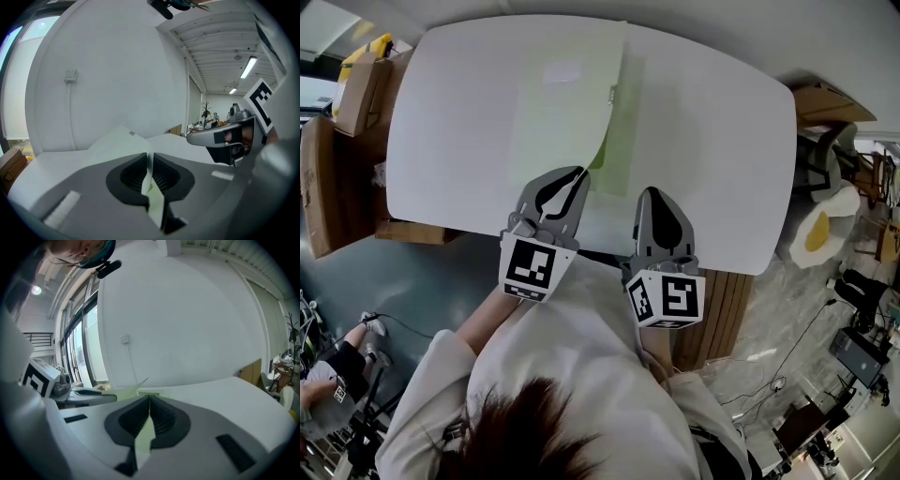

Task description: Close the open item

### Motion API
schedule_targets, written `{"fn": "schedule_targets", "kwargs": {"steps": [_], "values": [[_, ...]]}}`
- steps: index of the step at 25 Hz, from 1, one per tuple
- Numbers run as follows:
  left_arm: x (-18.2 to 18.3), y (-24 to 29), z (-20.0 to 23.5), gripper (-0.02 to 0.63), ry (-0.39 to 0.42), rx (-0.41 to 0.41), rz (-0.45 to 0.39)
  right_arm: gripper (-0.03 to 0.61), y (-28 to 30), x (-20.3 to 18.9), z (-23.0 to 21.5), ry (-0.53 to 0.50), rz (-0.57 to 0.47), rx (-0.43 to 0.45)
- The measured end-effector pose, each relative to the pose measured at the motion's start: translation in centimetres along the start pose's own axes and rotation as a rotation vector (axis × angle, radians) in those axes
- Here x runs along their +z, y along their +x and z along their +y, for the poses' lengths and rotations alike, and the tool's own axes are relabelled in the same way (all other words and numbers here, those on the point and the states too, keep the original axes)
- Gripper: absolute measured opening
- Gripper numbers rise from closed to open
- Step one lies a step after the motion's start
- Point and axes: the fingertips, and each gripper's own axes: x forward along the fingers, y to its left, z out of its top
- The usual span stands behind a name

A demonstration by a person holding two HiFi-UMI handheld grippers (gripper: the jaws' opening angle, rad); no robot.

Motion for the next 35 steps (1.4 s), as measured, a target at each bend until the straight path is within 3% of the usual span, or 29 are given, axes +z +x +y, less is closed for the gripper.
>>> {"fn": "schedule_targets", "kwargs": {"steps": [17, 35], "values": [[-1.4, 1.8, -2.0, 0.029, 0.081, -0.061, 0.052, 0.011, 0.0, 0.2, -1.2, 0.008, 0.0, -0.031], [-3.6, 2.9, -3.2, 0.032, 0.098, -0.086, 0.093, 0.011, -0.6, 0.1, -1.1, 0.009, -0.008, -0.045]]}}
